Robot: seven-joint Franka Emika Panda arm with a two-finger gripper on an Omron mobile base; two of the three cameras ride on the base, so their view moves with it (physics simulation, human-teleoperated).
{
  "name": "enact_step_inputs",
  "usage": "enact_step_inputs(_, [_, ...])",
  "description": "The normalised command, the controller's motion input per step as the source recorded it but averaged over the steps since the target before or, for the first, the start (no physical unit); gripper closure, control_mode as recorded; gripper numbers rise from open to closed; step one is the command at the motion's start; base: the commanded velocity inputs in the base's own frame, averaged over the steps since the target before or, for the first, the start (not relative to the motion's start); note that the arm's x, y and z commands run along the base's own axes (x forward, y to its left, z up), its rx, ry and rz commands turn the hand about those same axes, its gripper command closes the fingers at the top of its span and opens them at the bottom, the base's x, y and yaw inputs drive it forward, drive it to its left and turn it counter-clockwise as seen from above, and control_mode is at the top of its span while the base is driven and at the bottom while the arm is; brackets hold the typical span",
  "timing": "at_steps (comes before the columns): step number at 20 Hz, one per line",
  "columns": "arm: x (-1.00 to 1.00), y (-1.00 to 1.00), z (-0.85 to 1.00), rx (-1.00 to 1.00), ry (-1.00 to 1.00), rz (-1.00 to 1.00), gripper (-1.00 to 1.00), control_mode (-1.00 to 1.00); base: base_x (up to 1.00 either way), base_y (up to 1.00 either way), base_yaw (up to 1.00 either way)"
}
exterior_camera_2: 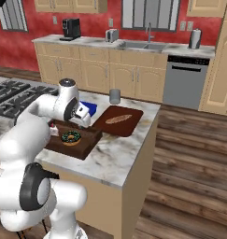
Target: Take the cake and donut from the fridge and place them on the empty tray on the dining counter.
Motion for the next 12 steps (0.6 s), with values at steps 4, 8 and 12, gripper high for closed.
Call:
enact_step_inputs(4, [-0.9, -0.26, 1.0, 0.0, -0.09, 0.04, -1.0, -1.0, 0.0, 0.0, 0.0])
enact_step_inputs(8, [-1.0, -0.23, 1.0, 0.0, -0.24, 0.17, -1.0, -1.0, 0.0, 0.0, 0.0])
enact_step_inputs(12, [-1.0, -0.25, 1.0, -0.01, -0.11, 0.13, -1.0, -1.0, 0.0, 0.0, 0.0])
